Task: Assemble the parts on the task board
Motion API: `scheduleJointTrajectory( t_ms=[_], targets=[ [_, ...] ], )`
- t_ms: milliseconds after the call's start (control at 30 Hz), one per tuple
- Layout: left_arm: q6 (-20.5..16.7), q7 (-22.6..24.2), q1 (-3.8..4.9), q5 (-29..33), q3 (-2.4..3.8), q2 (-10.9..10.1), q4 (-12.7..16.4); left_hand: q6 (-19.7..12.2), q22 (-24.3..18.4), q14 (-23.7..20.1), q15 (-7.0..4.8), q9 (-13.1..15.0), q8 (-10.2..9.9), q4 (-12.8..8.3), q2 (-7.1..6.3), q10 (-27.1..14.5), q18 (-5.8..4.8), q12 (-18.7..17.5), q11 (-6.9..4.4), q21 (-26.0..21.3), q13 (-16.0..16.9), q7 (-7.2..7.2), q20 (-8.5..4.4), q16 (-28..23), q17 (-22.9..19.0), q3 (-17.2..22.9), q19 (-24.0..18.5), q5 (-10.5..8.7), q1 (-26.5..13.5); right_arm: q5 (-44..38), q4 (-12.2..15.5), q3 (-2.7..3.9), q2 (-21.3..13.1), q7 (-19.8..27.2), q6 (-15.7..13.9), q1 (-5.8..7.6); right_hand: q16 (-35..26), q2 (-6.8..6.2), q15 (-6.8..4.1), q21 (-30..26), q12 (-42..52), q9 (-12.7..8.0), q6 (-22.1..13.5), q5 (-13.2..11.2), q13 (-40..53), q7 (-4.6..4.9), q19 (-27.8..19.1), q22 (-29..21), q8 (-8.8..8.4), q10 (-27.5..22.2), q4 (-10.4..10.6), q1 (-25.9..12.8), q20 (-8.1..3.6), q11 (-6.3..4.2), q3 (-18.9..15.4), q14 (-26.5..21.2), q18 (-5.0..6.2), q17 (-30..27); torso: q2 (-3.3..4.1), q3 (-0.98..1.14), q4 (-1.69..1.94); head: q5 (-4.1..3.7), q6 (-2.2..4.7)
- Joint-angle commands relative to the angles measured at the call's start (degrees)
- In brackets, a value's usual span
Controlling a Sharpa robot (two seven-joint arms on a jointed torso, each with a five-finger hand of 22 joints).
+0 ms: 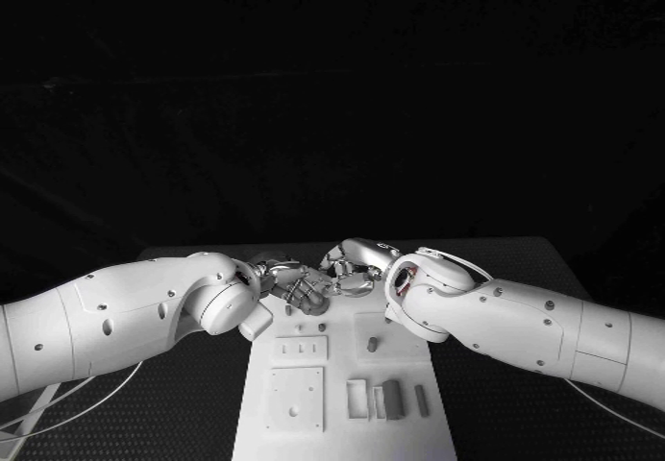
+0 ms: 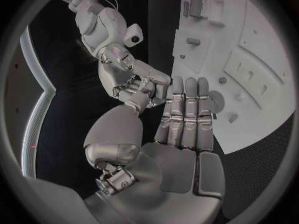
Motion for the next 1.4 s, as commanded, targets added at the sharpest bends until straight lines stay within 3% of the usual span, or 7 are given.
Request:
scheduleJointTrajectory(
  t_ms=[33,533,800,1400],
  targets=[
    [0.23,0.63,0.09,-0.07,0.1,0.07,0.06,0.36,0.11,0.45,-0.05,0.05,0.17,0.06,0.16,0.49,0.33,-0.29,-0.14,0.29,0.12,-0.02,-0.06,0.28,0.04,0.5,0.56,-0.34,0.69,-0.49,0.04,-0.03,-0.04,0.14,0.89,-0.12,0.3,-0.19,-0.24,0.24,0.23,2.33,5.19,0.14,-0.05,1.84,0.31,0.54,0.34,0.41,0.04,0.4,0.08,0.12,0.24,0.0,-0.07,-0.05,0.0,0.02,-0.01,0.02,-0.01],
    [0.08,0.49,0.05,-0.07,0.09,0.22,-0.04,0.52,0.28,0.55,-0.11,0.07,0.17,-0.03,0.5,0.64,0.28,-0.42,-0.18,0.28,0.45,-0.06,-0.14,0.43,0.02,1.26,0.67,-0.34,1.1,-0.49,0.06,-0.04,-0.06,0.14,0.99,-0.19,0.3,-0.19,-0.25,0.24,0.23,2.34,5.19,0.14,-0.06,1.84,0.32,0.54,0.34,0.41,0.04,0.4,0.08,0.12,0.25,0.0,-0.07,-0.06,0.03,0.02,0.03,-0.07,-0.08],
    [-1.32,1.07,0.0,0.11,0.09,0.23,-0.17,1.79,0.68,1.38,-0.44,0.53,0.8,0.12,2.51,1.6,0.2,-0.32,-0.52,0.51,1.21,-0.68,-0.36,1.04,0.13,5.59,1.42,-0.34,4.47,-0.48,-0.04,-0.04,-0.01,0.2,1.1,-0.34,0.3,-0.22,-0.25,0.24,0.23,2.35,5.2,0.14,-0.07,1.83,0.32,0.54,0.34,0.43,0.04,0.38,0.07,0.11,0.25,0.02,-0.07,-0.07,0.0,0.02,0.04,-0.07,-0.19],
    [-3.39,1.37,-0.1,0.41,0.09,0.16,-0.24,3.1,1.5,2.72,-1.09,1.55,1.45,0.25,2.48,3.11,-0.12,-0.19,-1.15,0.76,2.75,-1.35,-1.0,2.07,0.35,9.13,2.37,-0.25,4.43,0.26,-0.08,-0.04,-0.1,0.24,1.01,-0.51,0.25,-0.92,-0.34,0.3,0.2,2.33,5.34,0.14,-0.18,1.64,0.3,0.56,0.17,0.49,0.07,-0.07,0.09,-0.05,0.25,0.09,-0.07,-0.19,0.01,0.02,0.02,0.01,-0.34]
  ],
)
